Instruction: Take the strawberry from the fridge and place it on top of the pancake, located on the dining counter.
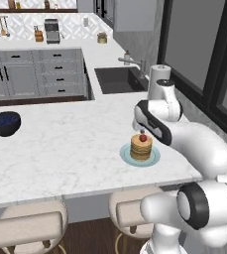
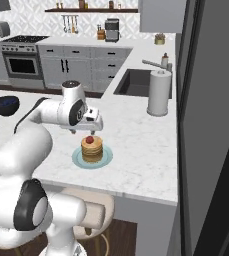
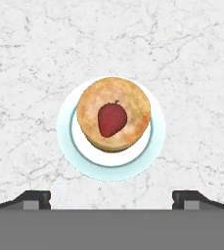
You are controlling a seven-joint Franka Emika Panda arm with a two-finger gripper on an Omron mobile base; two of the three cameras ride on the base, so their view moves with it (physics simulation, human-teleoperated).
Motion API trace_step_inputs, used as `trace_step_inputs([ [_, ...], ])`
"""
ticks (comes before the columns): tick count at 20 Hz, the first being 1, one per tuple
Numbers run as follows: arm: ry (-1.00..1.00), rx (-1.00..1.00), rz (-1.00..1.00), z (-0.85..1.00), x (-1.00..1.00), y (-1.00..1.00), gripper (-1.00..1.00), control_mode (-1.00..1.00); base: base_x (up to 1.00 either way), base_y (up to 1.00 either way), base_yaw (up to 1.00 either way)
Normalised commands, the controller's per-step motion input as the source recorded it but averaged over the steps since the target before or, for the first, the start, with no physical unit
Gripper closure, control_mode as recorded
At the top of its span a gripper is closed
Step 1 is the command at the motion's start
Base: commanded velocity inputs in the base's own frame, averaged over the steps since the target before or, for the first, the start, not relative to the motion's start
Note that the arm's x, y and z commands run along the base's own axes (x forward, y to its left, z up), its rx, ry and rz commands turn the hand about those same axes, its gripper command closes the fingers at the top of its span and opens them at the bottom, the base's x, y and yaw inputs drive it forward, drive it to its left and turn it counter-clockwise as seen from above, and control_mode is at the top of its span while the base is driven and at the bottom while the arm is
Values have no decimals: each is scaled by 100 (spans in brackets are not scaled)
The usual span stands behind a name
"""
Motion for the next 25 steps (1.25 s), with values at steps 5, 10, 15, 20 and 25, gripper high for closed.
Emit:
trace_step_inputs([
  [5,-9,0,-13,44,-100,31,-100,-100,0,0,0],
  [10,-9,0,-1,16,-100,81,-100,-100,0,0,0],
  [15,-12,-8,-7,31,-100,100,-100,-100,0,0,0],
  [20,-11,-8,-3,6,-96,84,-100,-100,0,0,0],
  [25,-3,-1,0,44,-32,19,-100,-100,0,0,0],
])
